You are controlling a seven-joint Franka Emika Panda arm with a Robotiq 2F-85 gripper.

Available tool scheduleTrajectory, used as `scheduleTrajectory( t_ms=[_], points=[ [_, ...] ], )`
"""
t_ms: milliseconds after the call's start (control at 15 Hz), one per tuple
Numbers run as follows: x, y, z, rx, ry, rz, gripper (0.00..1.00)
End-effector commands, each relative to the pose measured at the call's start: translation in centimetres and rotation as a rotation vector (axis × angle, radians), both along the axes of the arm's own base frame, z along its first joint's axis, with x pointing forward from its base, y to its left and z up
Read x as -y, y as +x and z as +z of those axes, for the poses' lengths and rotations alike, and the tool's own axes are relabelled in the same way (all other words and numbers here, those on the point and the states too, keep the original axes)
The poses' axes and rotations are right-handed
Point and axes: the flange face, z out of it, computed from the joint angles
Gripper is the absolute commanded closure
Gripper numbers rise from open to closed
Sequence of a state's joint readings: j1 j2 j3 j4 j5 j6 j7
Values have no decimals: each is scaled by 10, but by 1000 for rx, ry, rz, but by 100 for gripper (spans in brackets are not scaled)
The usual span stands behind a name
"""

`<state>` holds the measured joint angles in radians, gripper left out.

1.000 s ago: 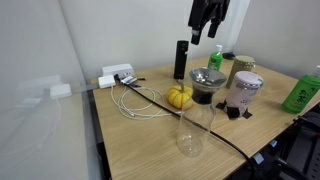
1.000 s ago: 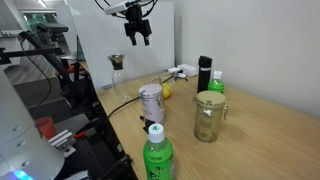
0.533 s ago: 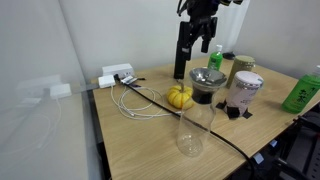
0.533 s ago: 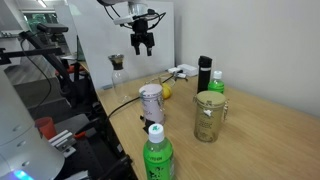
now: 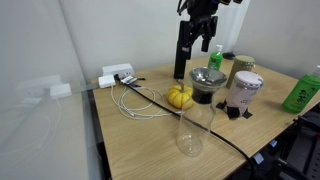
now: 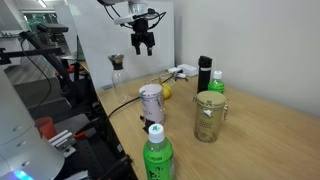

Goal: Move the yellow object to the right.

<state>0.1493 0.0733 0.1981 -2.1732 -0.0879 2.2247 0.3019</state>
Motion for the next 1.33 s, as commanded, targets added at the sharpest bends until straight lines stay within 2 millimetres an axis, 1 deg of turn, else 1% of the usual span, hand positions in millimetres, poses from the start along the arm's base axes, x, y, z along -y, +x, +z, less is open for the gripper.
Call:
scheduleTrajectory(
  t_ms=[0, 133, 267, 333, 533, 600, 867, 933, 1000, 1133, 1267],
  points=[
    [11, 16, -5, 35, -54, -31, 0],
    [21, 29, -10, 27, -51, -30, 0],
    [27, 44, -16, 14, -38, -32, 0],
    [27, 50, -20, 9, -27, -27, 0],
    [24, 70, -38, -27, -8, -16, 0],
    [23, 74, -46, -69, -11, -29, 0],
    [19, 84, -75, -184, -7, -38, 0],
    [19, 85, -80, -207, -15, -56, 0],
    [20, 79, -78, -158, -14, -49, 0],
    [19, 81, -82, -164, -14, -49, 0],
    [18, 81, -81, -161, -14, -48, 0]
  ],
)
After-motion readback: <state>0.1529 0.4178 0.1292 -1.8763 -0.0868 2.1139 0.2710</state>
